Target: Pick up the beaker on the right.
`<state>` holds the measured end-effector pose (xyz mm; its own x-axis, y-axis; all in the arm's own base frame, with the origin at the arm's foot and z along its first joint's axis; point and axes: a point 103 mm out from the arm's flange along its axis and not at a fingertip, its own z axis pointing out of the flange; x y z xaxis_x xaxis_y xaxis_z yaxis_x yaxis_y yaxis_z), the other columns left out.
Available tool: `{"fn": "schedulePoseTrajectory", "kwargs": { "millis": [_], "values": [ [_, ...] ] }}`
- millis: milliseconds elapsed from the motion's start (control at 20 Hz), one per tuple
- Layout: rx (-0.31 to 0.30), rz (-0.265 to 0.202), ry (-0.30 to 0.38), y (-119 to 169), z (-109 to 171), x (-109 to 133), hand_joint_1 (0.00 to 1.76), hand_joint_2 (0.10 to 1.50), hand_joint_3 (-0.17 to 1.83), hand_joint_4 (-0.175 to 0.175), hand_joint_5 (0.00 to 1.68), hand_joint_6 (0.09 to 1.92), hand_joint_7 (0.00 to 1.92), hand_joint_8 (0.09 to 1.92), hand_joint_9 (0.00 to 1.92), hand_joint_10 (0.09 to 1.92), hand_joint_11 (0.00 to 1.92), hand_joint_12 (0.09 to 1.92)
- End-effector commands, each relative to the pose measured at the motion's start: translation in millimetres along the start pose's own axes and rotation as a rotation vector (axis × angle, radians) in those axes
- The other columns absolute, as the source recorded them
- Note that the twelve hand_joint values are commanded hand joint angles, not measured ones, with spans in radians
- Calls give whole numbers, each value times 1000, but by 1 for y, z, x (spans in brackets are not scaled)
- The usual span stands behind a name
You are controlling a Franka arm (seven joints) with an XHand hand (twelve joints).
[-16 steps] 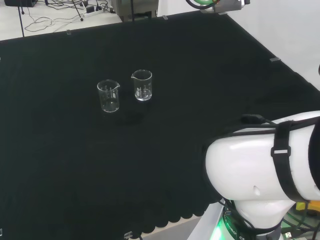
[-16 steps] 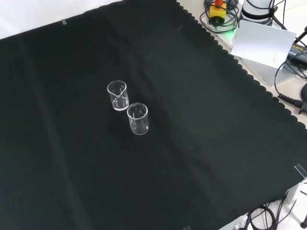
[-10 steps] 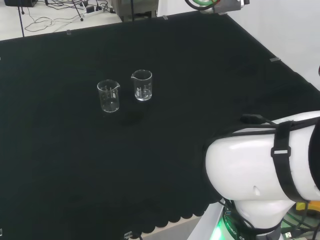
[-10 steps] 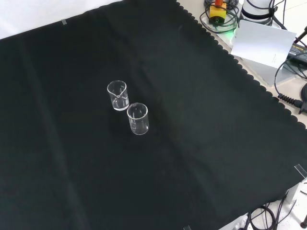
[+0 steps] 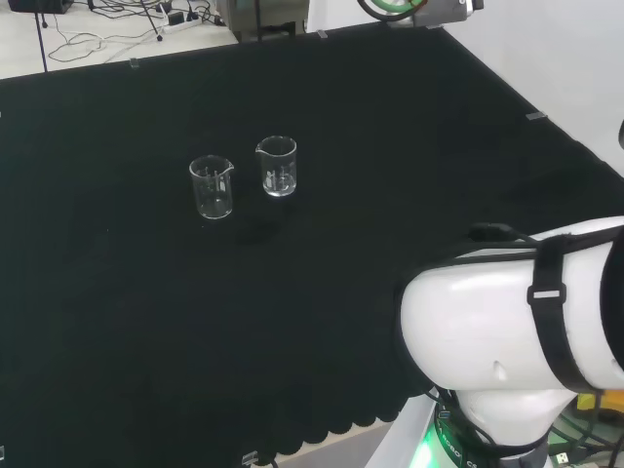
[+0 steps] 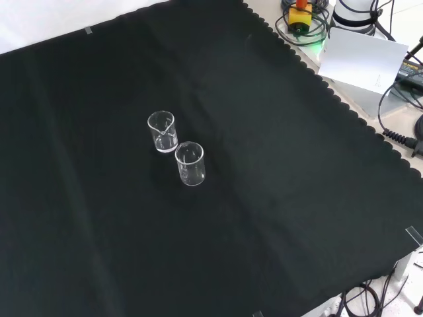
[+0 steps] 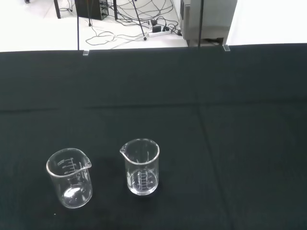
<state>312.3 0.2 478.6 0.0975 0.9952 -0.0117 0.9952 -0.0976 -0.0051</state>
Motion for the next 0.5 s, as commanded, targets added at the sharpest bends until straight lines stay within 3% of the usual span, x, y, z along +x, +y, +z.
{"fn": "schedulePoseTrajectory", "kwargs": {
  "millis": [50, 500],
  "values": [
    [13, 24, 11, 5, 11, -2, 52, 1273, 293, -7, 375, 108, 27, 430, 113, 572, 0, 1092],
    [46, 60, 23, 31, 39, -19, 102, 1257, 272, -7, 380, 92, 39, 431, 122, 575, 0, 1104]
  ]
}}
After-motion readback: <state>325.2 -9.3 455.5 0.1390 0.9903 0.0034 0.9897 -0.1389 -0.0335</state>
